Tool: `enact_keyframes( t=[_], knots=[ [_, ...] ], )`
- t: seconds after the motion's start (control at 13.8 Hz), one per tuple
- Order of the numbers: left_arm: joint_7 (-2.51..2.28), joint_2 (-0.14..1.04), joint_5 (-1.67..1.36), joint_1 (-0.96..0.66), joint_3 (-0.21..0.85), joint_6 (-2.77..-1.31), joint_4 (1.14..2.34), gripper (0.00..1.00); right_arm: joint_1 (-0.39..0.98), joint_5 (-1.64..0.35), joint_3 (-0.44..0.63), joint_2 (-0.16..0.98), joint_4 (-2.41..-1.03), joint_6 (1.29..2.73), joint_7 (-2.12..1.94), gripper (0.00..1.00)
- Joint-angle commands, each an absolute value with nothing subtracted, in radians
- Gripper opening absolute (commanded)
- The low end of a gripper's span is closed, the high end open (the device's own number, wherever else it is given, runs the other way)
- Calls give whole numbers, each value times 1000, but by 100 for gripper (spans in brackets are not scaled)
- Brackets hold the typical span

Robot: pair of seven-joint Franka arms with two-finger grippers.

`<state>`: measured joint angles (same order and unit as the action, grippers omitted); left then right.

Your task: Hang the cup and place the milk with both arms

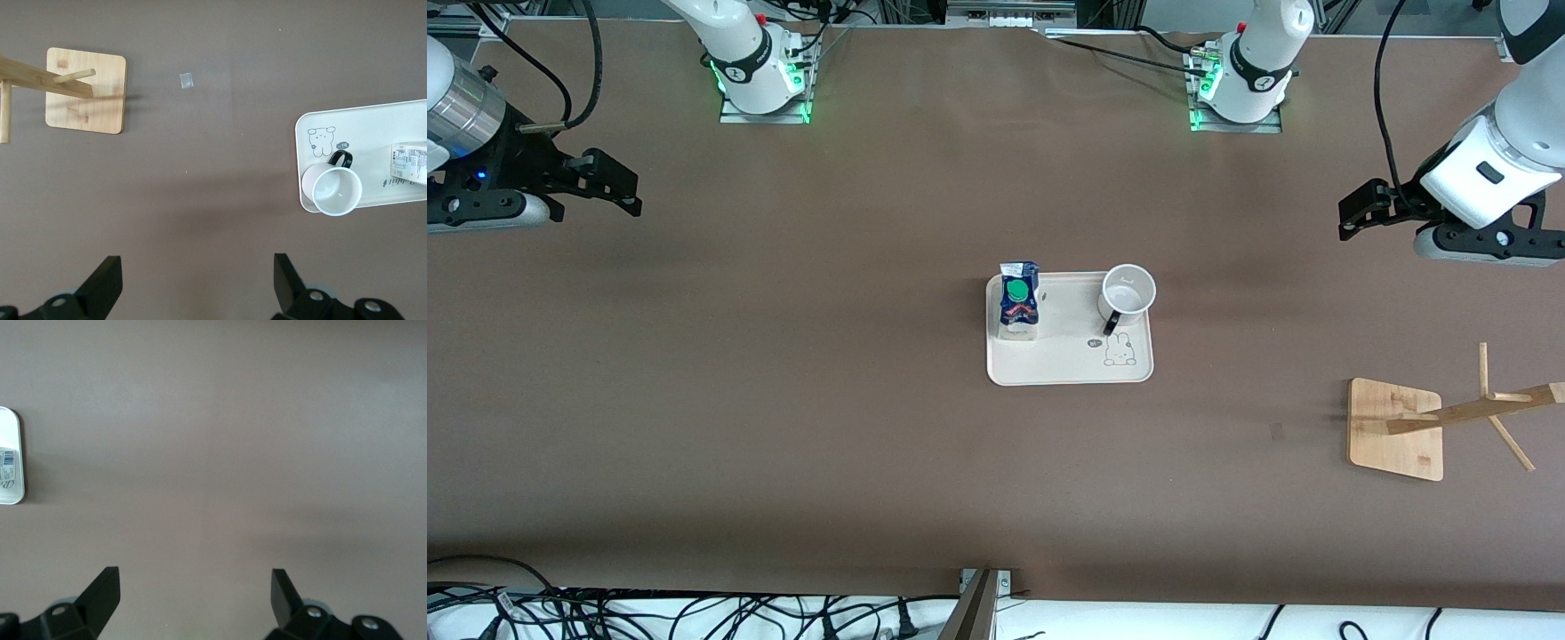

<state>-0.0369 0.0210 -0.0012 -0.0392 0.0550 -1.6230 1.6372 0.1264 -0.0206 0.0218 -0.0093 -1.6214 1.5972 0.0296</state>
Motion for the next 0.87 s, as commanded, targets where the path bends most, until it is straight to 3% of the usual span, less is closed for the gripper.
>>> enact_keyframes(
  t=[0.0,0.58,0.8],
  knots=[
    [-37,32,-14,-40,55,-1603,1609,100,127,-6,21,-5,-1603,1578,29,100],
    [-37,32,-12,-40,57,-1605,1608,100,127,-25,20,15,-1598,1609,23,100],
    [-52,32,-8,-41,58,-1605,1603,100,191,-23,20,58,-1603,1595,17,100]
  ],
)
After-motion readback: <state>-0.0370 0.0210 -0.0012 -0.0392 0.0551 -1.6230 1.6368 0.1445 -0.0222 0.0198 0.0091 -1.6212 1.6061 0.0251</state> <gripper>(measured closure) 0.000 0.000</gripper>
